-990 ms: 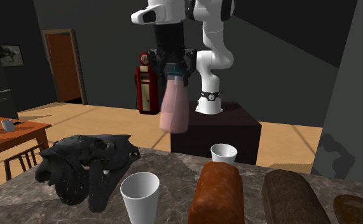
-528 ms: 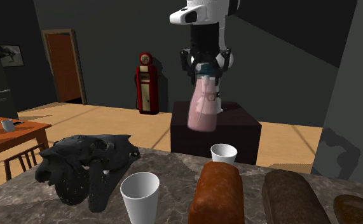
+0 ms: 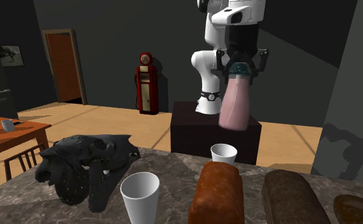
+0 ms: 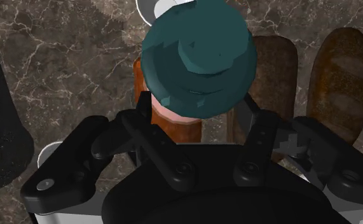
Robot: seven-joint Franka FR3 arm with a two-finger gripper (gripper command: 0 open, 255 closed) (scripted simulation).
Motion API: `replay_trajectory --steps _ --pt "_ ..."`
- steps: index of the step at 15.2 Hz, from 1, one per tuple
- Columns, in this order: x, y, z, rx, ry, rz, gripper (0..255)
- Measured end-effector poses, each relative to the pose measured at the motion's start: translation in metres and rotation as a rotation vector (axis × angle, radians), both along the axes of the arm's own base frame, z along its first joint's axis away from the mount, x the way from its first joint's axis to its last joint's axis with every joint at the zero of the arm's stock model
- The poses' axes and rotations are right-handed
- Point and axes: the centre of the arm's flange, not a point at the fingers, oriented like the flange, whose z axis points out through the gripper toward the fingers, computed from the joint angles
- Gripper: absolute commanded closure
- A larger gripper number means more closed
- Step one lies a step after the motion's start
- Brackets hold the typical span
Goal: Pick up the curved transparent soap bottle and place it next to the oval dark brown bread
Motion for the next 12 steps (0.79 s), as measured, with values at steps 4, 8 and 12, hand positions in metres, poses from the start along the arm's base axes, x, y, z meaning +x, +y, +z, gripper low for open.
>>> replay_trajectory --steps 4,8,12 --pt "-0.007 0.05 0.002 0.0 0.0 0.0 255" --pt "-0.016 0.103 -0.001 0.0 0.0 0.0 255" --pt "-0.021 0.158 -0.001 0.0 0.0 0.001 255"
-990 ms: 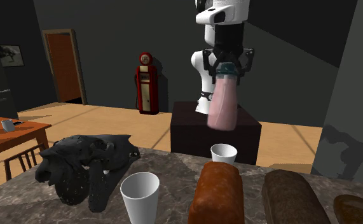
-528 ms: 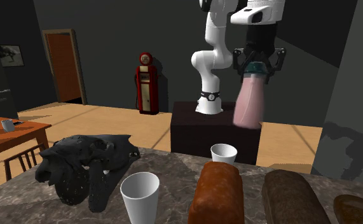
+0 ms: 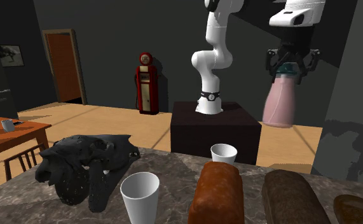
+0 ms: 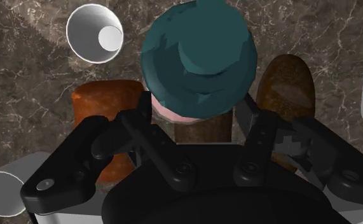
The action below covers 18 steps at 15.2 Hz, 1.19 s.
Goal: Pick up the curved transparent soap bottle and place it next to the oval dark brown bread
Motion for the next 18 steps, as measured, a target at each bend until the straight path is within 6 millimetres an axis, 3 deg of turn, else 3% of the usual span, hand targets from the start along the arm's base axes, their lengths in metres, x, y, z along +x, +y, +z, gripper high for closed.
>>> replay_trajectory --steps 18 --pt "-0.027 0.233 0.001 0.0 0.0 0.0 255"
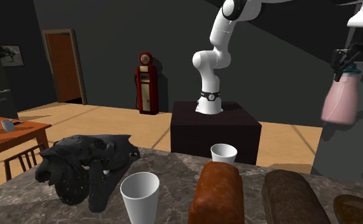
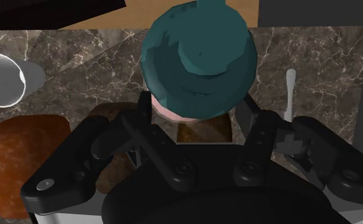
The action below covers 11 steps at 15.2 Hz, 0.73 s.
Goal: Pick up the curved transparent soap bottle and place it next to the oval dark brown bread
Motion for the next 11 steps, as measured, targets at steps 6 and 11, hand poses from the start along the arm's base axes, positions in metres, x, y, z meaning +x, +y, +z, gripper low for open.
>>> replay_trajectory --steps 6,11 --pt "-0.009 0.08 0.002 0.0 0.0 0.0 255" --pt "-0.016 0.138 -0.002 0.0 0.001 0.001 255"
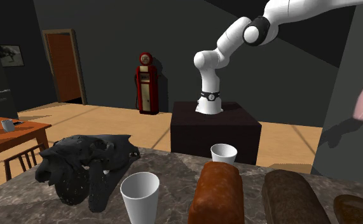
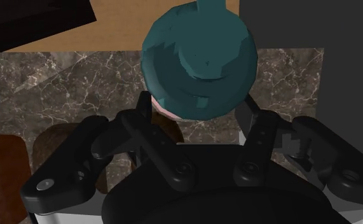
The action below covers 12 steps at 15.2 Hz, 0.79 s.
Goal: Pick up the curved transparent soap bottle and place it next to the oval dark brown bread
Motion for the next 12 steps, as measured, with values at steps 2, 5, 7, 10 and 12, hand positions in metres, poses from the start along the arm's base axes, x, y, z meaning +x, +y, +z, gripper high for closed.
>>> replay_trajectory --steps 2,5,7,10,12 --pt "-0.001 0.004 -0.008 -0.001 0.0 -0.001 255" --pt "-0.001 0.005 -0.022 -0.001 0.0 -0.002 255" --pt "-0.001 0.005 -0.033 -0.001 0.0 -0.002 255" --pt "-0.001 0.005 -0.047 -0.001 0.0 -0.002 255" --pt "-0.001 0.005 -0.058 -0.001 0.0 -0.002 255"
